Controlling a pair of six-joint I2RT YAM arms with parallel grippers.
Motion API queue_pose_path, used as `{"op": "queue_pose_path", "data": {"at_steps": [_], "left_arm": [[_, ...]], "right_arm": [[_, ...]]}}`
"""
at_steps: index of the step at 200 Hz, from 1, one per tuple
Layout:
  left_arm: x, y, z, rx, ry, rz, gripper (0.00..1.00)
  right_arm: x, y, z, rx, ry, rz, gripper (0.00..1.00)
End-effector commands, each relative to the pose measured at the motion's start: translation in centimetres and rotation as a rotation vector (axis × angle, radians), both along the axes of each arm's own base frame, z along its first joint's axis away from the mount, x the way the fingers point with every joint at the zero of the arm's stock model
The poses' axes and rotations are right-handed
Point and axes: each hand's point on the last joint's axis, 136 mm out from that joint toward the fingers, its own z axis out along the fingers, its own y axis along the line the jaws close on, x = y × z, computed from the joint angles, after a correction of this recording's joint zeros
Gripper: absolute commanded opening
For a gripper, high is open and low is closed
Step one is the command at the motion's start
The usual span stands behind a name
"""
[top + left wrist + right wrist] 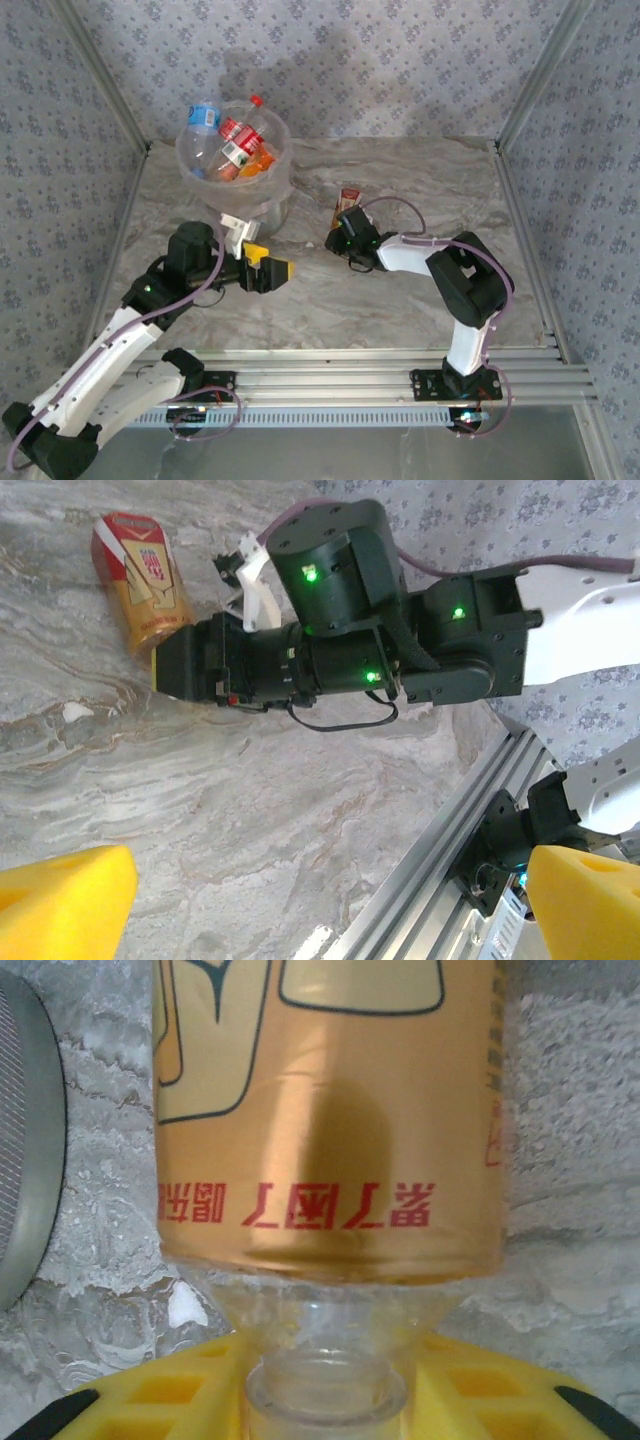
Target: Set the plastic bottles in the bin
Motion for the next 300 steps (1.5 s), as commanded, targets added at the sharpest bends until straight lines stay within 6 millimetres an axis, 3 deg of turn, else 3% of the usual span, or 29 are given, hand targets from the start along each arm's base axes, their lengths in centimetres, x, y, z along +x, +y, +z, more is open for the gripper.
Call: {"op": "queue_pose_path", "data": {"at_steps": [1, 27, 50, 106, 174, 202, 243, 300], "left_arm": [[0.7, -0.4, 0.4, -0.045, 0.013, 0.035, 0.99], [1.3, -0.8, 0.3, -0.069, 0.051, 0.072, 1.0], [1.9, -1.2, 0.7, -0.124, 0.074, 0.105, 1.0], [2.8, -3.8, 0.6, -0.23, 0.18, 0.122, 1.0], [3.7, -9.0, 3.0, -0.382, 0.156, -0.027, 1.0], [4.2, -9.7, 3.6, -0.419, 0.137, -0.046, 1.0], [4.6, -10.1, 5.0, -0.484, 0.134, -0.052, 1.0], [5.2, -9.9, 4.1, -0.454, 0.189, 0.005, 0.96]], "right_arm": [[0.1, -1.1, 1.5, -0.059, -0.048, 0.006, 0.38], [-1.3, -2.4, 2.4, -0.115, -0.078, 0.049, 0.3], [-2.8, -3.4, 4.4, -0.15, -0.134, 0.098, 0.25], [-7.5, -5.4, 9.6, -0.184, -0.267, 0.237, 0.25], [-14.9, -3.2, 16.8, 0.078, -0.378, 0.523, 0.26], [-17.3, -2.0, 19.3, 0.192, -0.376, 0.614, 0.27], [-19.4, -1.1, 20.8, 0.238, -0.388, 0.688, 0.27], [-20.3, -0.3, 20.8, 0.236, -0.4, 0.722, 0.27]]}}
